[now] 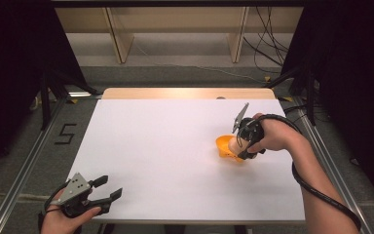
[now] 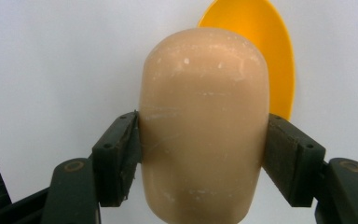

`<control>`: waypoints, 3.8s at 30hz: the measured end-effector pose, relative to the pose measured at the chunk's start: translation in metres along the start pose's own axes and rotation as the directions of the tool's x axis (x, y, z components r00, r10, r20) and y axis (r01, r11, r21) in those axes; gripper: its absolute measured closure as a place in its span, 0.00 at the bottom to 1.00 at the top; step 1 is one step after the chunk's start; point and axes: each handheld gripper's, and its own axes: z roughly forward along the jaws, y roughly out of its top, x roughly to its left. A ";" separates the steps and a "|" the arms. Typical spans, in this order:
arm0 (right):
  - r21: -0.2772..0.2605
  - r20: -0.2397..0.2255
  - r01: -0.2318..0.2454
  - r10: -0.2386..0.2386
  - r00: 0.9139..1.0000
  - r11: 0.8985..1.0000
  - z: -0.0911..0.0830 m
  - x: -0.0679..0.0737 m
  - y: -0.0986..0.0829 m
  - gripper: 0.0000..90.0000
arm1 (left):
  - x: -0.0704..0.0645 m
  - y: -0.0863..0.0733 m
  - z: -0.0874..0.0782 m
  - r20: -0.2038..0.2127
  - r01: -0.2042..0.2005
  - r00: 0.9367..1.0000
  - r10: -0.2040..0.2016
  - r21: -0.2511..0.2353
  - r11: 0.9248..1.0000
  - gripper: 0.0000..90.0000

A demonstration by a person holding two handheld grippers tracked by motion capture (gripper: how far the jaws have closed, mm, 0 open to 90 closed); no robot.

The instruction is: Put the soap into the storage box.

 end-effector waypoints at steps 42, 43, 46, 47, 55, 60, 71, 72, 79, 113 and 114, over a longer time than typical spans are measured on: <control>-0.059 0.046 0.003 0.000 0.999 0.998 0.003 -0.018 0.012 0.38 | 0.001 0.001 -0.001 -0.008 0.001 1.000 -0.001 -0.011 1.000 0.34; -0.059 0.046 0.003 0.000 0.999 0.998 0.003 -0.018 0.012 0.38 | 0.001 0.001 -0.001 -0.008 0.001 1.000 -0.001 -0.011 1.000 0.34; -0.060 0.042 -0.011 0.014 0.999 0.998 0.006 -0.018 0.012 0.38 | 0.001 0.001 -0.001 -0.002 0.002 1.000 -0.002 -0.014 1.000 0.34; -0.071 0.048 -0.008 0.012 0.999 0.997 0.008 -0.019 0.012 0.38 | 0.001 0.001 -0.001 -0.002 0.002 1.000 -0.002 -0.015 1.000 0.34; -0.070 0.052 -0.029 0.032 0.998 0.997 0.013 -0.021 0.011 0.38 | 0.000 0.001 -0.001 -0.001 0.008 1.000 -0.008 -0.015 1.000 0.34; -0.071 0.056 -0.031 0.035 0.998 0.997 0.015 -0.022 0.009 0.38 | 0.000 0.001 -0.001 0.000 0.007 1.000 -0.007 -0.017 1.000 0.34; -0.093 0.050 -0.033 0.037 0.998 0.995 0.019 -0.024 0.008 0.38 | 0.000 0.001 -0.001 0.002 0.007 1.000 -0.007 -0.016 1.000 0.34; -0.091 0.052 -0.038 0.042 0.998 0.995 0.019 -0.024 0.008 0.38 | 0.000 0.001 -0.001 0.003 0.007 1.000 -0.007 -0.015 1.000 0.34; -0.075 0.045 -0.042 0.045 0.998 0.996 0.022 -0.025 0.009 0.38 | 0.000 0.002 -0.002 0.006 -0.006 1.000 0.006 -0.016 1.000 0.34; -0.057 0.032 -0.047 0.049 0.998 0.997 0.040 -0.026 0.007 0.38 | -0.001 0.002 -0.002 0.000 -0.009 1.000 0.009 -0.010 1.000 0.34; -0.057 0.032 -0.047 0.049 0.998 0.997 0.040 -0.026 0.007 0.38 | -0.001 0.002 -0.002 0.000 -0.009 1.000 0.009 -0.010 1.000 0.34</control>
